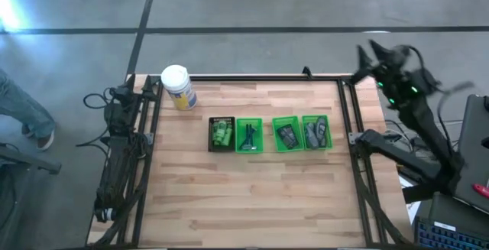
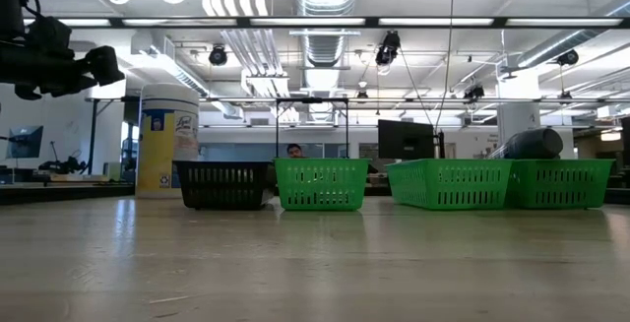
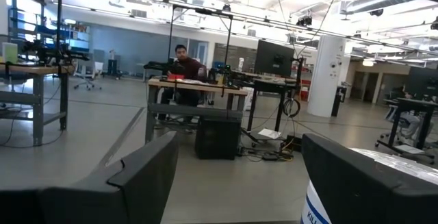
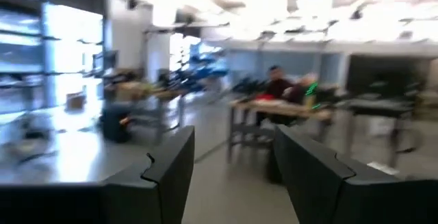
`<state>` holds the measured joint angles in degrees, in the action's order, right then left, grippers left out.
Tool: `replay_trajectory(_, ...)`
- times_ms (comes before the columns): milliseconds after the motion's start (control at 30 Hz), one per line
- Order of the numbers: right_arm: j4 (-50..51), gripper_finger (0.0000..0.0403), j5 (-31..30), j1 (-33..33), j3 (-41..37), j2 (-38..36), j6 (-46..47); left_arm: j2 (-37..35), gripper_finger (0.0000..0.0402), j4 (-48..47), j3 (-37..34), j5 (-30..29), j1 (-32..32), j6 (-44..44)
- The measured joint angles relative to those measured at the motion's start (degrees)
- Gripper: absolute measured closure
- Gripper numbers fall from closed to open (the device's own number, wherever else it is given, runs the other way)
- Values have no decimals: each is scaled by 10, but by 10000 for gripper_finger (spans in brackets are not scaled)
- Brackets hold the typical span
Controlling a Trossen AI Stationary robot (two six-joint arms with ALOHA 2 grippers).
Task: Pick & Place Travel size toiletries
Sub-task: Return to Home Position
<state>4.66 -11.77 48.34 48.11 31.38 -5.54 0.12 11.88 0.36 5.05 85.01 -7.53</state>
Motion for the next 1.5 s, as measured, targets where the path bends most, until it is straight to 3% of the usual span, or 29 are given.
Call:
replay_trajectory(200, 67, 199, -2, 96, -26, -138, -38, 0, 87, 0, 0, 0, 0, 0)
replay_trajectory(400, 119, 194, -45, 217, -71, -187, -41, 0, 87, 0, 0, 0, 0, 0)
replay_trajectory(600, 97, 190, -47, 302, -181, -249, 8, 0, 87, 0, 0, 0, 0, 0)
replay_trajectory(800, 36, 202, -28, 316, -284, -289, 77, 0, 87, 0, 0, 0, 0, 0)
replay_trajectory(1033, -35, 221, 99, 316, -387, -292, 109, 0, 87, 0, 0, 0, 0, 0)
replay_trajectory(1300, -137, 242, 104, 316, -474, -310, 128, 0, 87, 0, 0, 0, 0, 0)
replay_trajectory(1500, -131, 260, 104, 315, -475, -308, 159, 0, 87, -1, 0, 0, 0, 0)
